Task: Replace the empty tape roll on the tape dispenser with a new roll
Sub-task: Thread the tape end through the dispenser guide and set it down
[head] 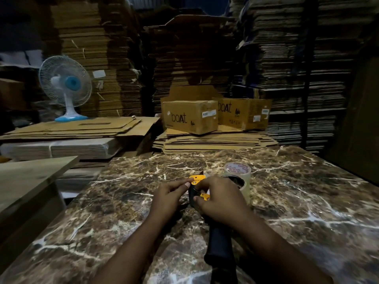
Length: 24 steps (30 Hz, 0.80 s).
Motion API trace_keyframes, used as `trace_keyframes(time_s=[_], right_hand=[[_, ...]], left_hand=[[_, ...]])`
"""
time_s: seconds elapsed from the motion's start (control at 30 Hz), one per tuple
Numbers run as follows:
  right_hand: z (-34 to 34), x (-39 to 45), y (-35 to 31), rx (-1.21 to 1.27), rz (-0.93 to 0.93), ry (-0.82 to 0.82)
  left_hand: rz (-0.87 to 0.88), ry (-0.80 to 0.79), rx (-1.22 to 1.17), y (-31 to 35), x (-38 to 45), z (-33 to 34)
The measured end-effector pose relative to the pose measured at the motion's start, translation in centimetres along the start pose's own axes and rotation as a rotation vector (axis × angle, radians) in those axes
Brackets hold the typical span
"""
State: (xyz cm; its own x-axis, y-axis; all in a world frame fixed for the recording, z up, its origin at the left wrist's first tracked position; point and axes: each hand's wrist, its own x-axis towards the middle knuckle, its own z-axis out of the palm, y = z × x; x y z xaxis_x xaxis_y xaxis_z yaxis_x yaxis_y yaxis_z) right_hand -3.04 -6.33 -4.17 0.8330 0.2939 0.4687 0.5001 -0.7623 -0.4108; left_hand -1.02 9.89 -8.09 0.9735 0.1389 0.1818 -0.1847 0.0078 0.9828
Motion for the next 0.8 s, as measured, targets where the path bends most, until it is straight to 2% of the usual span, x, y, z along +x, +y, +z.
trace_keyframes(time_s=[0.13, 0.43, 0.5, 0.57, 0.63, 0.7, 0.8], right_hand=[[0.1, -0.1, 0.0, 0.056, 0.058, 0.006], [0.9, -0.4, 0.4, 0.226, 0.034, 0.001], [0.8, -0.4, 0.6, 0.304, 0.028, 0.057], [0.1, -0.1, 1.0, 0.347, 0.071, 0.215], [-0.9, 0.2, 2.1, 0.292, 0.156, 0.346], [-1.7, 0.5, 3.5, 0.184, 0.230, 0.377], [-2.2, 0.5, 4.9, 0.012, 0.282, 0.199]], left_hand=[[-0.011, -0.022, -0.003, -0.1, 0.2, 0.0], [0.041, -0.072, 0.008, -0.3, 0.4, 0.0], [0.061, -0.069, 0.024, -0.5, 0.4, 0.0], [0.060, -0.062, 0.049, -0.7, 0.3, 0.0], [0.065, -0.048, 0.056, -0.7, 0.1, 0.1], [0.115, -0.046, 0.099, -0.7, -0.1, 0.2], [0.209, -0.117, 0.255, -0.5, 0.2, -0.1]])
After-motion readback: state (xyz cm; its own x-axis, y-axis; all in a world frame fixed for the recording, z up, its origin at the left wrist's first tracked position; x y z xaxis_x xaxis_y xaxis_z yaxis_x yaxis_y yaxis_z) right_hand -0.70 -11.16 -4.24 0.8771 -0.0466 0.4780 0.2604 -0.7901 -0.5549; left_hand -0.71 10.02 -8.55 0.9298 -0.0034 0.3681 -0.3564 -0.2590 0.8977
